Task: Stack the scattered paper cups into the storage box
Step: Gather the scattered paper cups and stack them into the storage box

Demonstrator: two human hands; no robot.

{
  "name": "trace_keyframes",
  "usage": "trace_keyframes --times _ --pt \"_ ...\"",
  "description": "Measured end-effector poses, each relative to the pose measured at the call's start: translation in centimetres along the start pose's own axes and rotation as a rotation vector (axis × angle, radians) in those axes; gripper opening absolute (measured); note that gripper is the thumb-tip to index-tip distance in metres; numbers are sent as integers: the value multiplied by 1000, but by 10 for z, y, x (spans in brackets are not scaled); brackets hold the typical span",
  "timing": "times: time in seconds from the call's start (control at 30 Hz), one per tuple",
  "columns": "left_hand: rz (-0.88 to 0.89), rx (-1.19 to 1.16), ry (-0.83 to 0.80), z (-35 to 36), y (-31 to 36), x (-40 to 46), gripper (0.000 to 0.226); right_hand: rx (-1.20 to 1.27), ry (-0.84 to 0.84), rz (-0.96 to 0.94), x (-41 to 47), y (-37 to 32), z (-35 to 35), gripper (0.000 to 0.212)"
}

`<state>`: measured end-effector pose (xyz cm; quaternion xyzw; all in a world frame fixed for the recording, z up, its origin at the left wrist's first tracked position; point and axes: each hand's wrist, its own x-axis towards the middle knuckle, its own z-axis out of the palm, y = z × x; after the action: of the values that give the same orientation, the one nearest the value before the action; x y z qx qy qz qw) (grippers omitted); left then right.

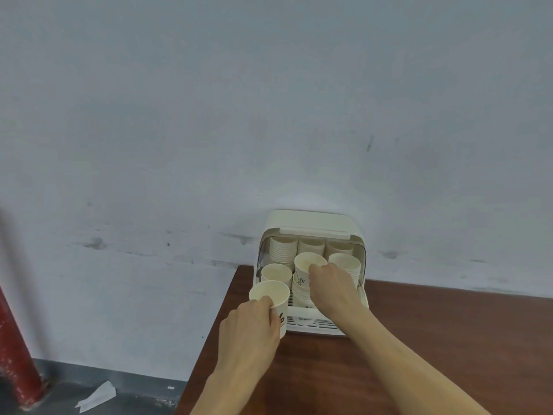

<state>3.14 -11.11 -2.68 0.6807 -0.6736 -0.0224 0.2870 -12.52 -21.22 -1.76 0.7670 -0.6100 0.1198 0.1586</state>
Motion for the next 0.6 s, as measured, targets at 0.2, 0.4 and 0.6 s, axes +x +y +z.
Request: trace_keyframes --times 0.2,0.4,0.6 --pt "5 -3 10 2 1 2 25 11 -85 -2 -6 -5 10 20" --pt "11 4 18 3 0 7 26 19 -126 20 -11 -7 23 22" --pt "67 -2 185 -5 4 28 26 40 -121 35 -14 -10 26 22"
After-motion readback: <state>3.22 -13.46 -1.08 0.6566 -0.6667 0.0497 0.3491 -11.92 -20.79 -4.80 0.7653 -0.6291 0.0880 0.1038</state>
